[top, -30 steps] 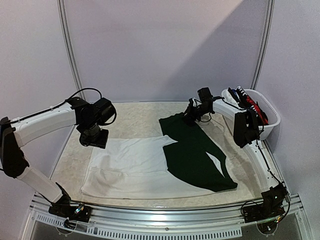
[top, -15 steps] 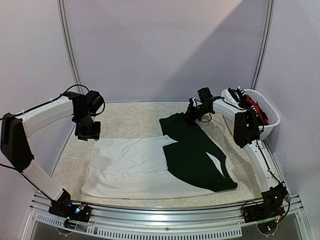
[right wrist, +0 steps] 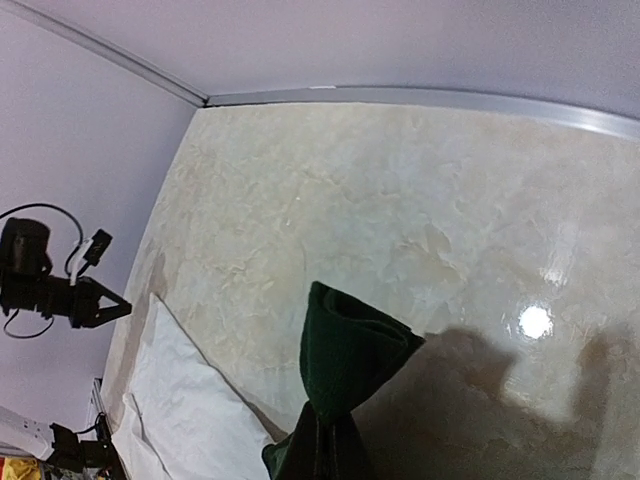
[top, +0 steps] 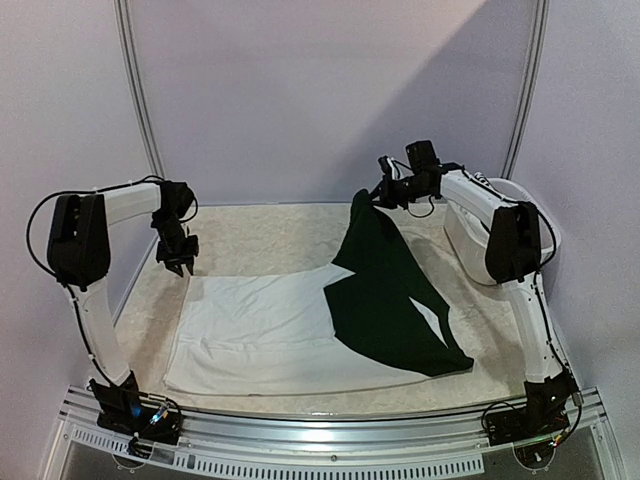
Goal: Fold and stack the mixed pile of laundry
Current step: Pick up the 1/3-folded T-shirt from the center of the board.
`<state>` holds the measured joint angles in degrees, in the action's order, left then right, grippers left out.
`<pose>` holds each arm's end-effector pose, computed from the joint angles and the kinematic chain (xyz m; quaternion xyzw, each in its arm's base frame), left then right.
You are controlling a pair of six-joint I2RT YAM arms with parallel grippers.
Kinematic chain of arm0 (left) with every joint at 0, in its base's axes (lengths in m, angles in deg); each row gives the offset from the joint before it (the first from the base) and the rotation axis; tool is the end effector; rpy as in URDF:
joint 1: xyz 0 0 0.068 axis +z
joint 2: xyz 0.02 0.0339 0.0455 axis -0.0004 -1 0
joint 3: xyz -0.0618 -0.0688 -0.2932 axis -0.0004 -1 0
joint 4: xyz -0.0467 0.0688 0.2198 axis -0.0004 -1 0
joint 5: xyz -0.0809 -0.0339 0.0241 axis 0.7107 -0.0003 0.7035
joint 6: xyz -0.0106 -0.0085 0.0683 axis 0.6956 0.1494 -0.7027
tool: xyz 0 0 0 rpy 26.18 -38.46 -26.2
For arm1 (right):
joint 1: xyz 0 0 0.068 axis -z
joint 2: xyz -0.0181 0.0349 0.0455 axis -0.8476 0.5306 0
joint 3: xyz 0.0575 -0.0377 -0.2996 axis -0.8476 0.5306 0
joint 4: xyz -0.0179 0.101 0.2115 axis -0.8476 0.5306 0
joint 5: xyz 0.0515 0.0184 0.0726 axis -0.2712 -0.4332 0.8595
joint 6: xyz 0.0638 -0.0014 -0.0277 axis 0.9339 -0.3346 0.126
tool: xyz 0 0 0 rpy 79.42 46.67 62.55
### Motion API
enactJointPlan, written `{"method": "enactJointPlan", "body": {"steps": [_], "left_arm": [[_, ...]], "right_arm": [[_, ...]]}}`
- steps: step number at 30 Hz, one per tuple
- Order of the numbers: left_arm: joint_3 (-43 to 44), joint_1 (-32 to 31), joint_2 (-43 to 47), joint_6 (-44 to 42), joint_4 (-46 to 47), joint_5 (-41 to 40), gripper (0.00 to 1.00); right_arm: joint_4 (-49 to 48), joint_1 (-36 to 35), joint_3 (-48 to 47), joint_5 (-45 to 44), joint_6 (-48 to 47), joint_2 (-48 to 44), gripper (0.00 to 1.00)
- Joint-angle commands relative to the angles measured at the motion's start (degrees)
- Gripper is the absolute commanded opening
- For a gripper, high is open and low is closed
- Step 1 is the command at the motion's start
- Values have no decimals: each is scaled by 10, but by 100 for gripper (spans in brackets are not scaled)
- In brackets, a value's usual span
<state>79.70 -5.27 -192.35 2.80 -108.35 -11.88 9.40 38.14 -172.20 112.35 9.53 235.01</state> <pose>0.3710 -0.0312 0.2149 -0.1568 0.9867 0.0197 0.0384 0.5329 0.2278 0.2339 -0.1094 0.8682 0.4077 0.2607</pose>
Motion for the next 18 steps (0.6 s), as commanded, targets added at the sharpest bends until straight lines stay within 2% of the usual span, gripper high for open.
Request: {"method": "enactJointPlan", "body": {"steps": [1, 9, 18], "left_arm": [[31, 19, -46, -40, 0, 27, 23], [45, 31, -84, -63, 5, 11, 24], [79, 38, -123, -96, 23, 28, 28]], "right_arm": [[15, -9, 24, 13, -61, -60, 0], [41, -31, 84, -1, -113, -116, 0], [52, -37, 108, -15, -113, -136, 0]]}}
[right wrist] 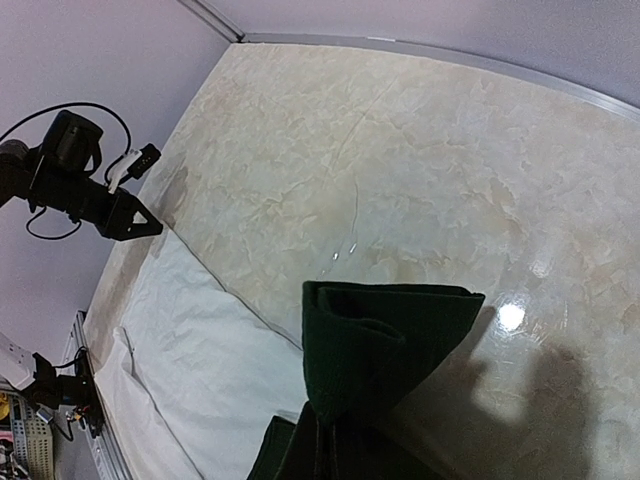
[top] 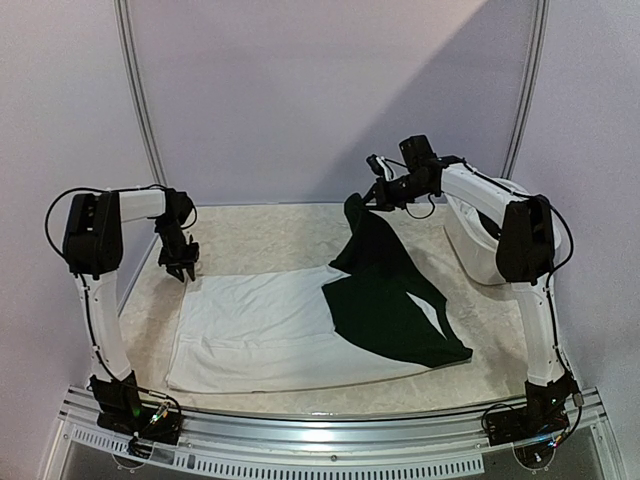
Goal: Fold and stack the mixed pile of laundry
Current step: Pick up the 1/3-folded T-shirt from the center of the board.
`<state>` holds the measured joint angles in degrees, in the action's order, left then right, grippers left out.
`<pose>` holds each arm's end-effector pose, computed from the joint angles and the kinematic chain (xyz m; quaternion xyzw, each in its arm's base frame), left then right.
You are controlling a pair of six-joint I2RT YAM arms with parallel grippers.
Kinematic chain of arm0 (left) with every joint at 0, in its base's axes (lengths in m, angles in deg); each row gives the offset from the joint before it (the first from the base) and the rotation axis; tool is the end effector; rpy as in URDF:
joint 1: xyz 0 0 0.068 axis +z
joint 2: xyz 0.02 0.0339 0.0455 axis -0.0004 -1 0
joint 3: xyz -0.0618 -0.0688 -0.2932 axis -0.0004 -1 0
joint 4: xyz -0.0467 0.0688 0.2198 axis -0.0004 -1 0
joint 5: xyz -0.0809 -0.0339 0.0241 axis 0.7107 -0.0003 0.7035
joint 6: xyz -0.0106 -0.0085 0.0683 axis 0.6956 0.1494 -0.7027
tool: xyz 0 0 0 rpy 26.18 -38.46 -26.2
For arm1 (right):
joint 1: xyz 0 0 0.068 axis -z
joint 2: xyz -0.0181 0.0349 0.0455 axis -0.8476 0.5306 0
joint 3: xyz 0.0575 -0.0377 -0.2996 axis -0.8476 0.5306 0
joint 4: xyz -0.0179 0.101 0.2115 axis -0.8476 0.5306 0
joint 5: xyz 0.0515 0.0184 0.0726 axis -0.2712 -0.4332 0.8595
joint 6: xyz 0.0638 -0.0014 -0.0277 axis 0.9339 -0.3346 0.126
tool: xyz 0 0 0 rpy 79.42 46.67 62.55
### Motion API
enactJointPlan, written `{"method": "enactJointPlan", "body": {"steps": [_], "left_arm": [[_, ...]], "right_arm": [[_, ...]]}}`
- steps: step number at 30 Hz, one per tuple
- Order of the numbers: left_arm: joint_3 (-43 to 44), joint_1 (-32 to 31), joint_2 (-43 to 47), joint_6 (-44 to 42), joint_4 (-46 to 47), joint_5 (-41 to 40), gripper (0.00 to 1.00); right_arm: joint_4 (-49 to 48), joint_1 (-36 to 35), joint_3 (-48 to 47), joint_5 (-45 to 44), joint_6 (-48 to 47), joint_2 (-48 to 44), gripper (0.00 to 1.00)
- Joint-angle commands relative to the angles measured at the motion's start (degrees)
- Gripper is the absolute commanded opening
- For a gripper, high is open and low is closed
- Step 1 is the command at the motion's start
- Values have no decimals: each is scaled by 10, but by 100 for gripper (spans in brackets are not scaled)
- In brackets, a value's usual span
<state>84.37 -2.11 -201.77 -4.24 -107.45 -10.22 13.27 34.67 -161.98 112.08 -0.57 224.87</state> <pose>0.4022 -0.0135 0.1726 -0.1225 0.9924 0.0141 0.0010 0.4821 0.2439 0.2682 -0.2018 0.8638 0.3850 0.2549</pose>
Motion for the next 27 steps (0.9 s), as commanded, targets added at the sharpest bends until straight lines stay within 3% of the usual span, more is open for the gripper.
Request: {"method": "enactJointPlan", "body": {"steps": [1, 8, 16, 22, 27], "left_arm": [[39, 6, -35, -30, 13, 12, 28], [59, 6, -55, -38, 10, 35, 19], [8, 6, -30, -39, 30, 32, 17], [-23, 6, -17, -42, 49, 41, 1], [-34, 5, 7, -45, 63, 59, 0]], "right_arm": [[15, -3, 6, -13, -12, -36, 0], [22, -4, 7, -20, -11, -35, 0], [19, -4, 7, -35, -8, -34, 0], [25, -4, 6, -42, -11, -36, 0], [28, -4, 6, -46, -17, -42, 0]]}}
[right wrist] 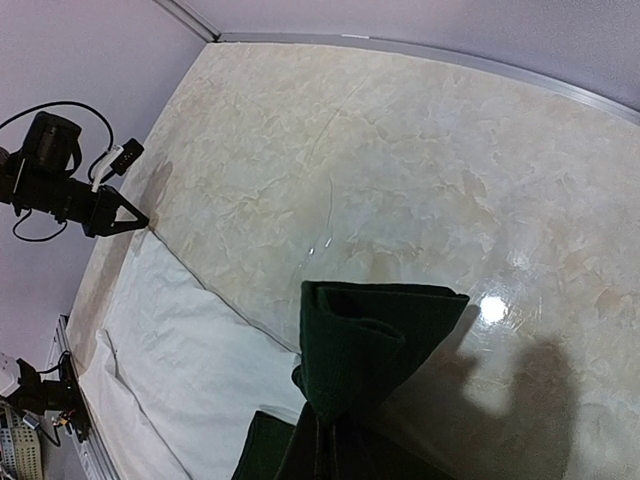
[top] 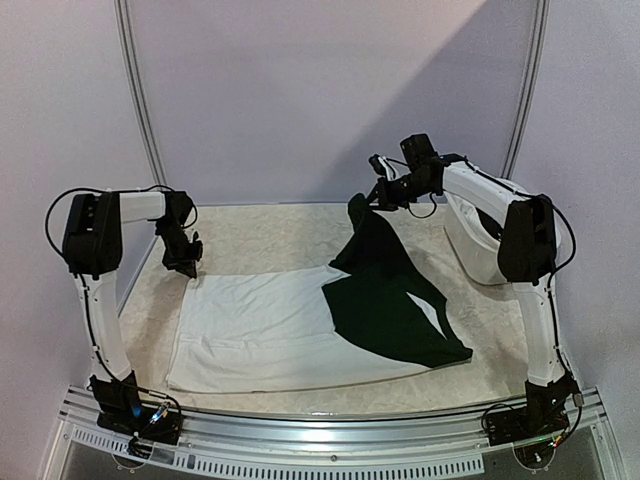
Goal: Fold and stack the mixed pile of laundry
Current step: Pick up the 1/3-folded T-shirt from the center of the board.
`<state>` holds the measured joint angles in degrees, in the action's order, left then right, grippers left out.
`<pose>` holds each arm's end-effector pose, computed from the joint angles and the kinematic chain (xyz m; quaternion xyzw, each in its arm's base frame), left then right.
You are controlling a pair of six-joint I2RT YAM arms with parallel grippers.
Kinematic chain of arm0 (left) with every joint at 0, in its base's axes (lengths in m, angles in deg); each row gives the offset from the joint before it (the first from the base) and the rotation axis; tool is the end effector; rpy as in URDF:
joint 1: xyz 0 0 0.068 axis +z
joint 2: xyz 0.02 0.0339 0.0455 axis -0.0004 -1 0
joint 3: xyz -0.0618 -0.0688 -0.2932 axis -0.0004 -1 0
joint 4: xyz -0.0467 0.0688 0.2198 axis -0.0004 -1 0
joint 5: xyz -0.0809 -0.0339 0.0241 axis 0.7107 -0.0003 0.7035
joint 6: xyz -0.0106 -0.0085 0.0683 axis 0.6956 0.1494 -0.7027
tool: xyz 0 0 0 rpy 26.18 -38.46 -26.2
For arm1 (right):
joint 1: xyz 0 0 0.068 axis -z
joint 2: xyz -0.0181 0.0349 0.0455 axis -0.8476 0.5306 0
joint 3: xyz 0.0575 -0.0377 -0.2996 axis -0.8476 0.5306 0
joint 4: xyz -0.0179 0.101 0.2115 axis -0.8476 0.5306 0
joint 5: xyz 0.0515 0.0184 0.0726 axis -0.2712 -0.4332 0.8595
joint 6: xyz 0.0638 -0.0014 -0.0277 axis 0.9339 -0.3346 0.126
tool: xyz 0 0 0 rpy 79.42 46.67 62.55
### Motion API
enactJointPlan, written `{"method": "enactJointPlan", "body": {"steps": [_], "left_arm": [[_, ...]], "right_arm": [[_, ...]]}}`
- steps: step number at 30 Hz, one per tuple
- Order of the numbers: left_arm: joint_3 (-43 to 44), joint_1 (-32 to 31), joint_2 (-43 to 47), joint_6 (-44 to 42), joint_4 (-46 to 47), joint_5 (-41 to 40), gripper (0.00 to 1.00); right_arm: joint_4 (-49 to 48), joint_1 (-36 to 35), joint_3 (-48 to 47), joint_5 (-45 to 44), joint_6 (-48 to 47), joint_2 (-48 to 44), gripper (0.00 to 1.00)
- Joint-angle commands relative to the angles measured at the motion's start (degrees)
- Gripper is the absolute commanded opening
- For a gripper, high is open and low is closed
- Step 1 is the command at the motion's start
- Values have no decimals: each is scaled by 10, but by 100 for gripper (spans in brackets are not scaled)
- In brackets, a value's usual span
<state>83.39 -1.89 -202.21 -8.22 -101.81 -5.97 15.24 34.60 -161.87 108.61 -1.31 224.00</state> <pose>0.4121 -0.0165 0.1663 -0.0890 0.9951 -0.0272 0.0324 0.4791 0.2403 0.2712 -0.1955 0.8758 0.3572 0.2591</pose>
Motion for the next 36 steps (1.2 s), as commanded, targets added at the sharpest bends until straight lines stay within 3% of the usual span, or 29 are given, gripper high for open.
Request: {"method": "enactJointPlan", "body": {"steps": [1, 13, 36], "left_arm": [[-25, 3, 17, -7, 7, 18, 0], [-54, 3, 91, -3, 9, 22, 0], [-207, 1, 238, 25, 46, 12, 0]], "right_arm": [[10, -3, 5, -11, -11, -35, 0], [23, -4, 73, -18, -74, -96, 0], [-72, -15, 417, -56, -194, -352, 0]]}}
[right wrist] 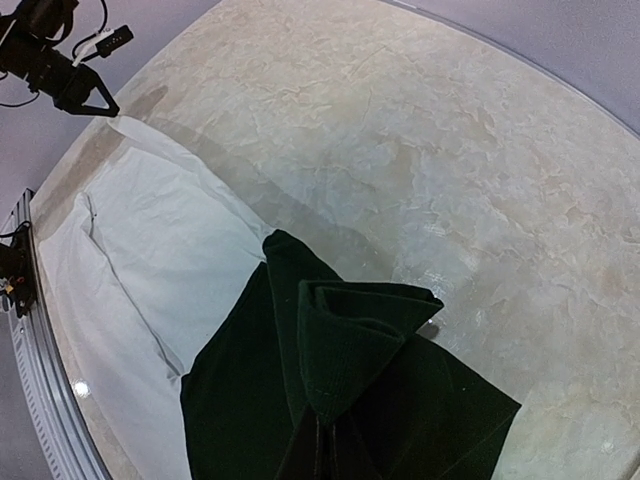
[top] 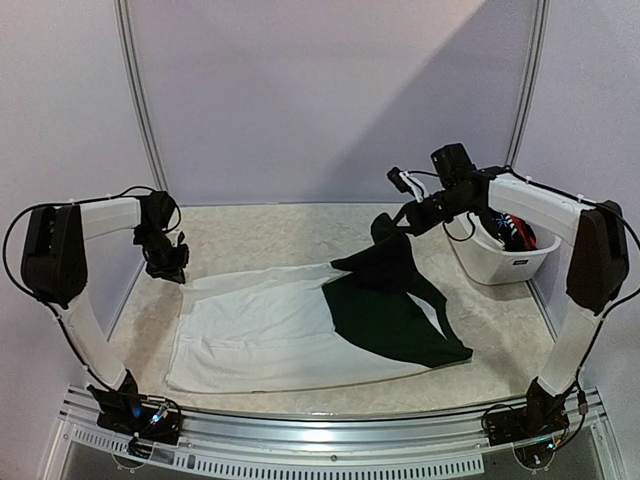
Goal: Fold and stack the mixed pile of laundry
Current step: Fold the 1/3-folded T-shirt at the center of the board.
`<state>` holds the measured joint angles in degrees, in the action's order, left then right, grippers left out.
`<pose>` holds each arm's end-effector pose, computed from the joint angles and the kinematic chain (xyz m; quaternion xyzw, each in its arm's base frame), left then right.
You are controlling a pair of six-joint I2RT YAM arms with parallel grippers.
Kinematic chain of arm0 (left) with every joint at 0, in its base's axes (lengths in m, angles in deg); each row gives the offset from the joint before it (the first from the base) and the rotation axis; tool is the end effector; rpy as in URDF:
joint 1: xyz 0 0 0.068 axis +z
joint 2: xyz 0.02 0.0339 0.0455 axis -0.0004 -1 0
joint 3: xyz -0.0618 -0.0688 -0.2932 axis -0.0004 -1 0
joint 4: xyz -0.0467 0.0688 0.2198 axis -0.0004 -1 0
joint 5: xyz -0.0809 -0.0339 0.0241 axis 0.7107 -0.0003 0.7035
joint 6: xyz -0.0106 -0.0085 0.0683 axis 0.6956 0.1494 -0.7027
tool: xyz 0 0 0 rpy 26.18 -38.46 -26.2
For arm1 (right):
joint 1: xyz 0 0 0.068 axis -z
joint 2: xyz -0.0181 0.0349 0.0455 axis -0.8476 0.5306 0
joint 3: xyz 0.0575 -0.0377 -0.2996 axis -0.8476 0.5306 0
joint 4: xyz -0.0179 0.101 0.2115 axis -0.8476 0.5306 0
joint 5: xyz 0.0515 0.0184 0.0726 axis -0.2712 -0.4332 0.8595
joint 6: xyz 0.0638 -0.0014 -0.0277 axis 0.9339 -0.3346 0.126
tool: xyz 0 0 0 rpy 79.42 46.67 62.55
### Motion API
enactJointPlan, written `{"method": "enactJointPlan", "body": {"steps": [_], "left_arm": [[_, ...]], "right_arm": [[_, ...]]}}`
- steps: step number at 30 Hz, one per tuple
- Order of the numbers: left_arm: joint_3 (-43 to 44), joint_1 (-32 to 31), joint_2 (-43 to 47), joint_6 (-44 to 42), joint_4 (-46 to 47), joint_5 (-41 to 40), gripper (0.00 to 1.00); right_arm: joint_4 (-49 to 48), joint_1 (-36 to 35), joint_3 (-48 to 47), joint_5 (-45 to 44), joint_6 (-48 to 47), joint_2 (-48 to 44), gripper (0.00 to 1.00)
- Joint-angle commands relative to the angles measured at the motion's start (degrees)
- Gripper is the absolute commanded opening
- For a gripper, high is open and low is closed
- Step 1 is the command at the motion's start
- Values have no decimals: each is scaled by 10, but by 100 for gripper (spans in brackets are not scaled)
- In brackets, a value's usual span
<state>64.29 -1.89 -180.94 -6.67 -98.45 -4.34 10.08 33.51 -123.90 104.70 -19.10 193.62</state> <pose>0.3254 -0.0152 0.2201 -0.0998 0.9908 -0.0482 0.0778 0.3506 0.1894 0.3129 -0.3242 0.8517 0.2850 0.2972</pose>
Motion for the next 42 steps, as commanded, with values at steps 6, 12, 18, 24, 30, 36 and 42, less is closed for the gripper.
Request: {"method": "enactJointPlan", "body": {"steps": [6, 12, 18, 24, 30, 36, 42], "left_arm": [[-42, -4, 56, 17, 11, -8, 0], [-81, -19, 89, 30, 12, -11, 0], [-118, -34, 128, 47, 11, -17, 0], [-154, -46, 163, 62, 8, -19, 0], [-158, -56, 172, 90, -7, -33, 0], [-181, -59, 193, 117, -6, -33, 0], [-205, -62, 215, 153, -13, -41, 0]], "right_arm": [[-42, -5, 123, -47, 0, -100, 0], [-64, -6, 195, -61, 30, -144, 0], [-69, -7, 243, -61, 58, -182, 0], [-61, -14, 278, -69, 96, -213, 0], [-66, -15, 317, -61, 137, -236, 0], [-80, -15, 365, -65, 175, -260, 0], [-58, -15, 376, -79, 181, -261, 0]]}}
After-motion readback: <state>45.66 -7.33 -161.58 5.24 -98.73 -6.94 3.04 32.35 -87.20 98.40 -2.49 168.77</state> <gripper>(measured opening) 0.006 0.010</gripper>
